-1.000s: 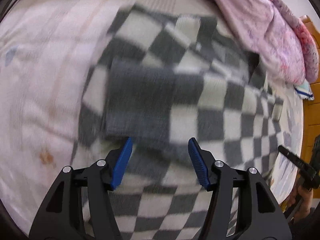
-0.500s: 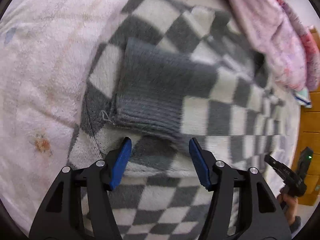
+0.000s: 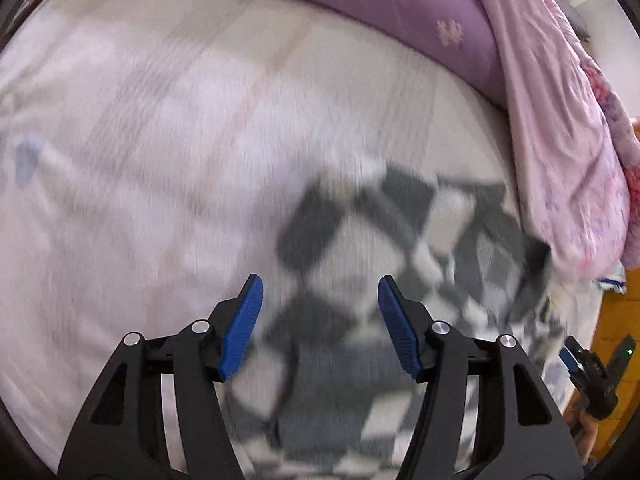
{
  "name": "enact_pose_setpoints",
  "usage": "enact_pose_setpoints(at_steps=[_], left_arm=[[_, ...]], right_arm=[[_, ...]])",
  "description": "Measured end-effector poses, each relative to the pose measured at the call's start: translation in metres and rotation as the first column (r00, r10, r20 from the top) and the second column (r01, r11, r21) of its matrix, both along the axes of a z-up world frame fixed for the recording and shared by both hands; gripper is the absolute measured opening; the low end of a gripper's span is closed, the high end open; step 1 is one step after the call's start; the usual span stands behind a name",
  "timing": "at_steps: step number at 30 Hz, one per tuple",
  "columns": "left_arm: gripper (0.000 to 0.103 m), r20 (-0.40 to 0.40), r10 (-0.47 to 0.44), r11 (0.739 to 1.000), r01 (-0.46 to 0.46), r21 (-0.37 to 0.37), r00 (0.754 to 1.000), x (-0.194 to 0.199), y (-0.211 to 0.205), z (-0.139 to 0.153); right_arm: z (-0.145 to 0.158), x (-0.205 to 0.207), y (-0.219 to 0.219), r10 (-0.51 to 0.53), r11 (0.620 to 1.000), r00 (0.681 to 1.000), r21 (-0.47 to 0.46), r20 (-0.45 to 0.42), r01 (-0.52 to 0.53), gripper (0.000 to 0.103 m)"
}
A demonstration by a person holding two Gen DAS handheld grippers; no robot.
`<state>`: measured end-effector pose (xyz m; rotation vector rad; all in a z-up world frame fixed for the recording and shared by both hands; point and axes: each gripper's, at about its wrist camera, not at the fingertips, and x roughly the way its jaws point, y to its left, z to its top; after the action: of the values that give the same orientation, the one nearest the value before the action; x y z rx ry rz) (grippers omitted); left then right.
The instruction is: Fold large clothes
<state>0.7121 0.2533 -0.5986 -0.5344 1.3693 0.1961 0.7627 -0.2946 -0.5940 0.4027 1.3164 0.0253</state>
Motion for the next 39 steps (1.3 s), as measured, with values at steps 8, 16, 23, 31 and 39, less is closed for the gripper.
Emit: enact_pose_setpoints(at_steps=[8,16,23,31,39], left_arm=[[0.061,-0.057,-0.038,0.997,0.042,0.071,0.998,0.034,0.007,-0.019],[0.067,-0.131,-0.071,0.995,0.079,0.058,0.989,0.058,0.000,-0.045],[0.039,-0.097,-0.157,0.973,0.171,0.154,0.983,0.070,-0.027,-0.049],[0.023,0.010,-0.224,0.953,0.216,0.213,0.975,0.046,-0.040,-0.008],[0.022,0.200,-0.272,0.947,0.226,0.227,0.941,-0.026,-0.056,0.089]], right_arm=[[-0.039,0.041,-0.003,-0.022,0.999,0.994,-0.034,-0.104,0.019,0.063],[-0.065,0.058,0.008,0.081,0.994,0.986,-0.067,-0.145,-0.092,0.035],[-0.070,0.059,0.016,0.107,0.987,0.987,-0.110,-0.119,-0.120,0.028],[-0.032,0.026,0.055,0.172,0.958,0.985,-0.234,0.013,-0.164,0.019],[0.050,-0.030,0.040,0.180,0.979,0.965,-0.124,0.190,-0.159,0.018]])
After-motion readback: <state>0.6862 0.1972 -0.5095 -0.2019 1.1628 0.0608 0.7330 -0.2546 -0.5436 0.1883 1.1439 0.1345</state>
